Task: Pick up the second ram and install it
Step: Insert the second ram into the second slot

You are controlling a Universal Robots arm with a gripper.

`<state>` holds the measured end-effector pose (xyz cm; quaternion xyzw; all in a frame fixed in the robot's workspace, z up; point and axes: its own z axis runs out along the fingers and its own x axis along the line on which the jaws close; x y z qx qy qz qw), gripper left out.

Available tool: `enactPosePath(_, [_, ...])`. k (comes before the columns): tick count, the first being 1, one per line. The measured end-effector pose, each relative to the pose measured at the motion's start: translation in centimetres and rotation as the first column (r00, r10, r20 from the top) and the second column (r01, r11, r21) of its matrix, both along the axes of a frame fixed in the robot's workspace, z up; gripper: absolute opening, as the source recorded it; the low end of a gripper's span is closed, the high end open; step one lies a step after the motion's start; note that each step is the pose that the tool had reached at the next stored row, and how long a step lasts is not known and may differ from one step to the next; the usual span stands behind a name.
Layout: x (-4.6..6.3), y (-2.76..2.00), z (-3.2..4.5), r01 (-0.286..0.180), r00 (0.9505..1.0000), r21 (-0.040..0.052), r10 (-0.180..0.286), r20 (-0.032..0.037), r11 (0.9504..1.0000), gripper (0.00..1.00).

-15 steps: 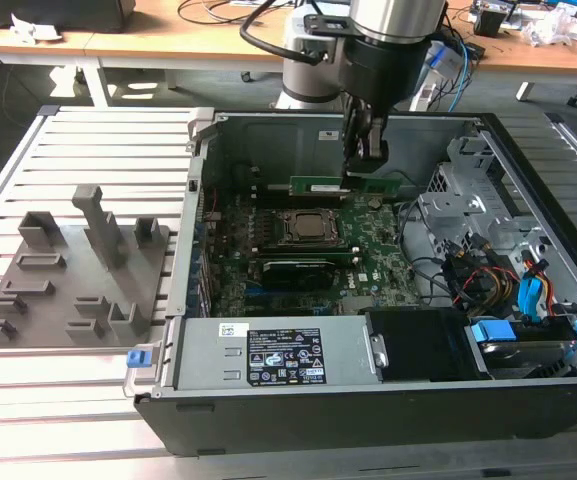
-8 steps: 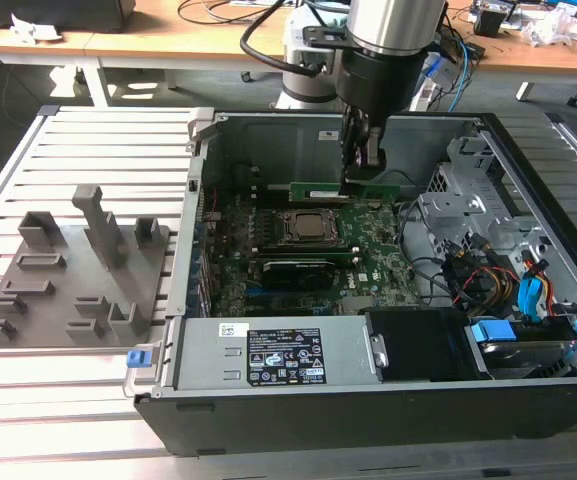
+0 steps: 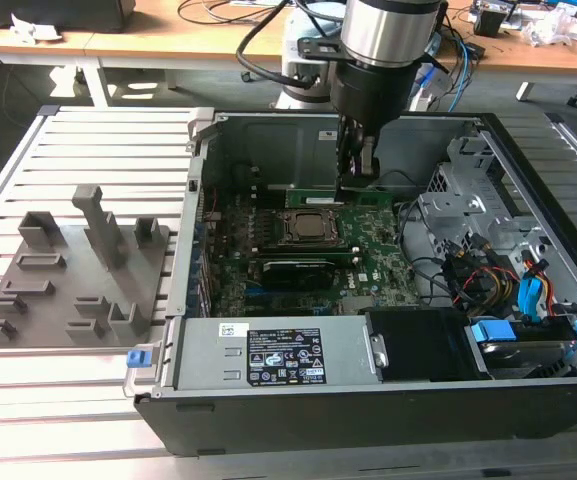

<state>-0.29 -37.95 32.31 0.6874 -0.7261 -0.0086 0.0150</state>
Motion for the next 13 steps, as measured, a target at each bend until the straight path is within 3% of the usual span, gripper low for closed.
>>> enactPosePath(4, [-0.5, 0.13, -1.04, 0.0, 1.0, -0.0004, 0.0, 0.0, 1.0, 0.13])
enactPosePath(13, [-0.5, 0.24, -1.8, 0.0, 1.0, -0.0007, 0.0, 0.0, 1.0, 0.13])
